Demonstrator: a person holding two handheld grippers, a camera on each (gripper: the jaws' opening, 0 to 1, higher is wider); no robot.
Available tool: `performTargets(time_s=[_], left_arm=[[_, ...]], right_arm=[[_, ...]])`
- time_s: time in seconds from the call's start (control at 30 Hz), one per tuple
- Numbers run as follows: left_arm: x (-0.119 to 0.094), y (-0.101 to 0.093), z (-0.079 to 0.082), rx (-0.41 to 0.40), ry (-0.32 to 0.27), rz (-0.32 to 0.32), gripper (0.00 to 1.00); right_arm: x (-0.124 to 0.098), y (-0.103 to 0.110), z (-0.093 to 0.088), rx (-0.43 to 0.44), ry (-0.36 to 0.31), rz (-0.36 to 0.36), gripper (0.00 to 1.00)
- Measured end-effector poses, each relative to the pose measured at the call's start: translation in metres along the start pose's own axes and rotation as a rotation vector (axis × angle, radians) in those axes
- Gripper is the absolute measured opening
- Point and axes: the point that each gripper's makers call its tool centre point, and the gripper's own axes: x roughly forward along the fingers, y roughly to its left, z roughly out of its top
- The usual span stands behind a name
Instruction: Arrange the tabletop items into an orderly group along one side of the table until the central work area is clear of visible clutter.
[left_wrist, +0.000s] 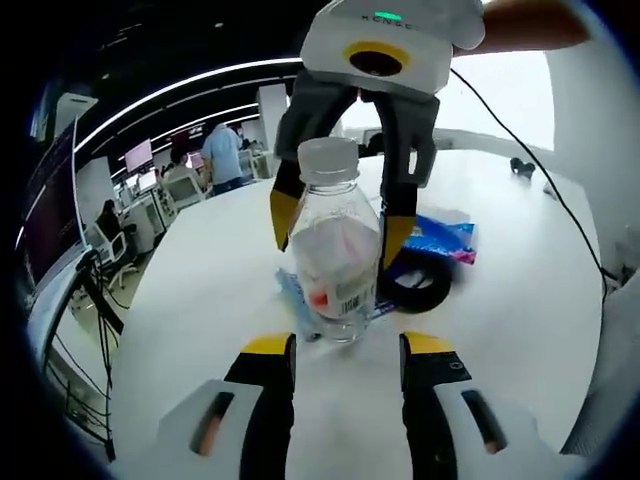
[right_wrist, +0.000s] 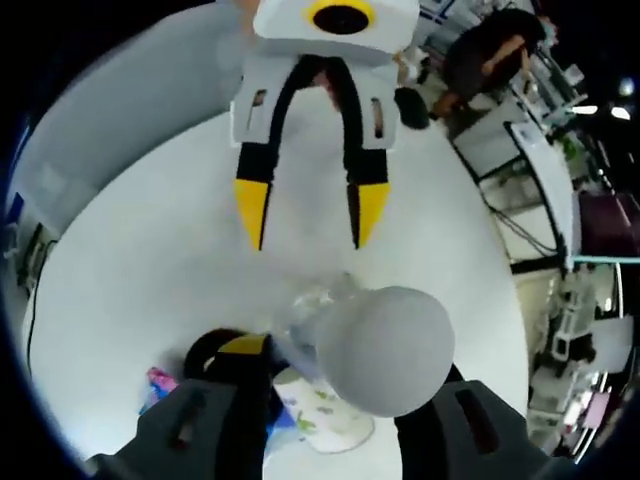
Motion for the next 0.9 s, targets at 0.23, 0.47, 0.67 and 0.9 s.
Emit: performTargets(time_s=[0.23, 0.47, 0.67, 0.9], left_arm=[[-0.007, 0.004, -0.005, -0.01, 0.005, 0.011, 0.41], [-0.011, 0.006, -0.007, -0.017, 0.011, 0.021, 0.41], [-0.013, 0.006, -0.01, -0.023, 0.015, 0.025, 0.41], [-0.016, 0.009, -0.007, -0.057, 0.001, 0.039, 0.41]], right_arm=[[0.001, -0.001, 0.002, 0.004, -0.002, -0.001, 0.44], [0.001, -0.001, 0.003, 0.09, -0.002, -0.017, 0.43], [0.001, 0.0, 0.005, 0.26, 0.008, -0.092, 0.43], [0.002, -0.001, 0.012, 0.409, 0.012, -0.19, 0.42]])
